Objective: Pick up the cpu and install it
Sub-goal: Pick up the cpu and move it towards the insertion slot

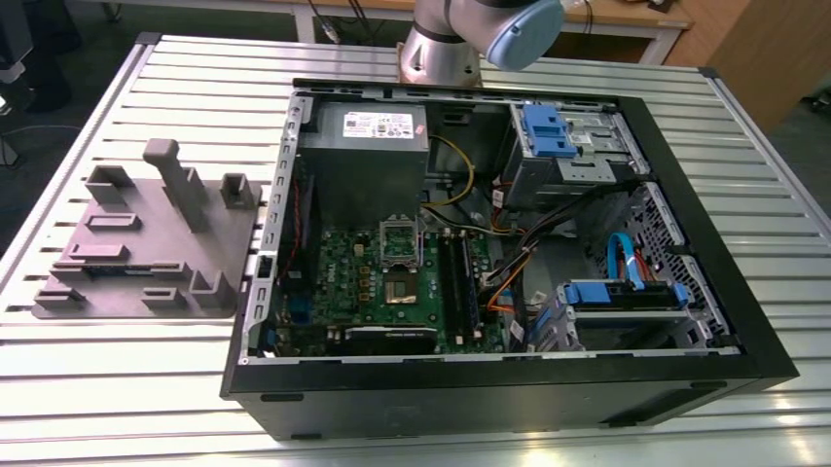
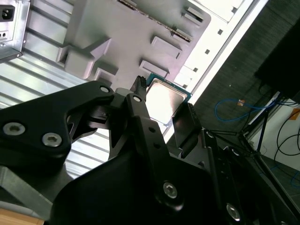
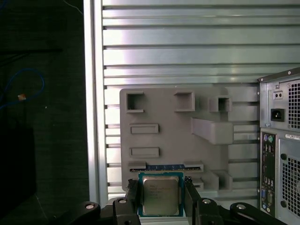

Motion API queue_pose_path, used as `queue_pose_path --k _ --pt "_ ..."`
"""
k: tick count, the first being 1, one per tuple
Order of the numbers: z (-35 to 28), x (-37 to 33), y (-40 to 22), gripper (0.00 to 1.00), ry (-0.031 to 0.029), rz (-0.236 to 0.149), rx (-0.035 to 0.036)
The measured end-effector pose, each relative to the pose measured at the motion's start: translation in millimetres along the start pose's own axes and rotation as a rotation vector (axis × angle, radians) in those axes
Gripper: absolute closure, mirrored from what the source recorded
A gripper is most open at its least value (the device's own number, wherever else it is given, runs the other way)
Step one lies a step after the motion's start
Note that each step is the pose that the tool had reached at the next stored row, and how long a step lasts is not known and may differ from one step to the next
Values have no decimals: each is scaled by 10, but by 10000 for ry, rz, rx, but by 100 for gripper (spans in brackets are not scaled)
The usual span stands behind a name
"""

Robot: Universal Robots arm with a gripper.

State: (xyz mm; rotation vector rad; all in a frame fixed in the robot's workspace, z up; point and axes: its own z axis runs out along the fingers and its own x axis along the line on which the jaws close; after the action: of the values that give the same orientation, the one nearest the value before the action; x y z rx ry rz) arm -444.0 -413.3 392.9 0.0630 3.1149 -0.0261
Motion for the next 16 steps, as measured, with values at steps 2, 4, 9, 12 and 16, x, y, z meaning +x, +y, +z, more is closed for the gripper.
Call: queue_pose_path --k 2,4,9,12,16 --pt "0 -5 0 53 0 0 0" --pt "0 -10 0 53 0 0 0" --pt "0 -23 1 53 0 0 0" --pt "0 -30 1 53 1 0 0" --pt "1 -38 1 53 0 0 0"
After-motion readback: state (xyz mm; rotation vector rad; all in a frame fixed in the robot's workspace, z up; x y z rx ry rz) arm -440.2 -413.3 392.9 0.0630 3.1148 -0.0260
